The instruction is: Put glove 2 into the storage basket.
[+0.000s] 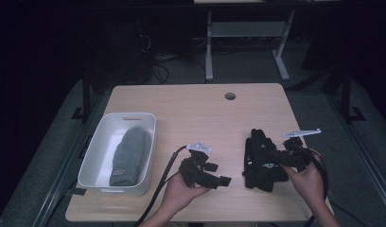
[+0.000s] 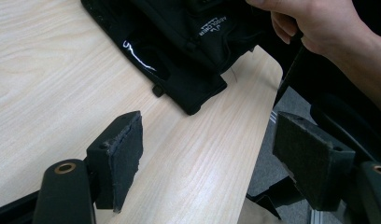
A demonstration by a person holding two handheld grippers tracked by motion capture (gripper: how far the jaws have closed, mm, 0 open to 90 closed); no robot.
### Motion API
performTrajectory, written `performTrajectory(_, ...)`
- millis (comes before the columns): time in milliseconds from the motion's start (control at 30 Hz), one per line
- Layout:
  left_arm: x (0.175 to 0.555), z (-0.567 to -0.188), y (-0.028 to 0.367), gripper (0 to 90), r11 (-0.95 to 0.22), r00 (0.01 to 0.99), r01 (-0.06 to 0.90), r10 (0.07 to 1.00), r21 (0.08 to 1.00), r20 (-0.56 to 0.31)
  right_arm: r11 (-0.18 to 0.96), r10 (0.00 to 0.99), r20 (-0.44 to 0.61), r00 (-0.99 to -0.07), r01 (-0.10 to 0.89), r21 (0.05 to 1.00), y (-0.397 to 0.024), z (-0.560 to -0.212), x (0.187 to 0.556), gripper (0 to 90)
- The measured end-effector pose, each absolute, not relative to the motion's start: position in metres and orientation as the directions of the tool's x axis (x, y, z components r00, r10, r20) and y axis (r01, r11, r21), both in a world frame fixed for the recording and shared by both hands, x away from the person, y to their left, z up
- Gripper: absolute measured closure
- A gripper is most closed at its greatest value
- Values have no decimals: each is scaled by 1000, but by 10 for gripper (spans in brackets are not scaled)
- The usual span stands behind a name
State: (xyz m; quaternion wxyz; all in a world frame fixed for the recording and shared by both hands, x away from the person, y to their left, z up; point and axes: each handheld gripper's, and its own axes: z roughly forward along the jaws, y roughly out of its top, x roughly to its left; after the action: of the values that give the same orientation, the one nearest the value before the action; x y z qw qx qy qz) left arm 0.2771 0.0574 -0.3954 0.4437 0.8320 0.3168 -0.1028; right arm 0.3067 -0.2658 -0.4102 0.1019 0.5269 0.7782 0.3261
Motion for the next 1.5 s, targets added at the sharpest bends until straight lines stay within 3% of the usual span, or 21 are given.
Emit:
performTrajectory(367, 277, -398, 61, 247, -403, 776, 620, 440, 673, -452, 218, 886, 227, -404, 795, 566, -247, -429, 317, 761)
performTrajectory(633, 278, -401, 62, 247, -408, 774, 623, 444, 667, -451, 212, 873, 251, -419, 788, 578, -253, -430, 313, 621)
performTrajectory(1033, 279, -405, 59, 247, -412, 770, 629, 449, 660, -454, 202, 884, 252, -393, 808, 554, -271, -441, 303, 748)
performTrajectory(1500, 290, -416, 48, 248, -430, 751, 652, 485, 625, -449, 225, 831, 331, -447, 815, 534, -252, -448, 297, 704)
